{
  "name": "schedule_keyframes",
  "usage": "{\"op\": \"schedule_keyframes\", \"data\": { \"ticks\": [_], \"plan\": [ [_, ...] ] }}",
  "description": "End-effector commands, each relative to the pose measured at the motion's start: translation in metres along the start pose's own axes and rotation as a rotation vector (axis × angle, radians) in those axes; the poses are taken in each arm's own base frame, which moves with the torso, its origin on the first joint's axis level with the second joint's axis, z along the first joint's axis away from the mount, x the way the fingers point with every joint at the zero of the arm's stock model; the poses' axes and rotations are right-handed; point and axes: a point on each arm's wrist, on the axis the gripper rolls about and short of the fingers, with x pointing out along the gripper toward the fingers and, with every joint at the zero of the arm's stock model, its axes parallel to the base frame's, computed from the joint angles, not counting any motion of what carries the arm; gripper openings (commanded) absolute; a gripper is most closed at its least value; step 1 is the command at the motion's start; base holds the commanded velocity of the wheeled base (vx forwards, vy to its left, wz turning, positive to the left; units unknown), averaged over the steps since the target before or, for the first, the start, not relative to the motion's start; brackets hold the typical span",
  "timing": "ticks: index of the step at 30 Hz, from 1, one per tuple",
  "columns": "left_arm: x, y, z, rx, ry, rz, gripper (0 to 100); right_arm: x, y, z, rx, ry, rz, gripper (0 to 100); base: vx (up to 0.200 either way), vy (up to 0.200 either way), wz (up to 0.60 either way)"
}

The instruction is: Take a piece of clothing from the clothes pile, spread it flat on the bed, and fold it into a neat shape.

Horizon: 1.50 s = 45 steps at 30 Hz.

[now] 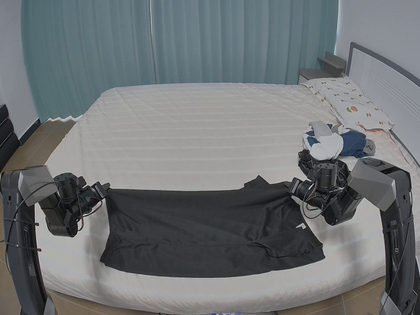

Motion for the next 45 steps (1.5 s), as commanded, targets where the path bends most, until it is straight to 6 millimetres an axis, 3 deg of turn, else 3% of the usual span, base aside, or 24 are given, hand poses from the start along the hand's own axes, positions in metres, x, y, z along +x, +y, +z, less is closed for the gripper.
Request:
{"op": "schedule_keyframes", "data": {
  "ticks": [1,6,14,21,34,45],
  "plan": [
    [-0.002,0.002,-0.003,0.003,-0.001,-0.006,0,-0.013,0.004,0.006,0.004,0.013,0.006,0,0.000,0.000,0.00],
    [-0.005,0.007,-0.001,0.006,-0.020,-0.003,0,-0.024,0.005,0.002,-0.003,0.053,0.016,0,0.000,0.000,0.00],
    [-0.031,0.007,-0.006,0.013,0.017,-0.039,0,-0.038,0.007,-0.004,0.001,0.094,0.015,0,0.000,0.000,0.00],
    [-0.043,0.010,-0.025,0.145,0.088,-0.013,0,-0.051,0.004,-0.012,-0.005,0.143,0.006,0,0.000,0.000,0.00],
    [-0.065,0.007,-0.039,0.264,0.119,-0.004,0,-0.082,-0.002,-0.033,-0.038,0.173,-0.007,0,0.000,0.000,0.00],
    [-0.088,0.012,-0.065,0.411,0.224,0.019,0,-0.104,-0.012,-0.059,-0.115,0.247,-0.012,0,0.000,0.000,0.00]
  ]
}}
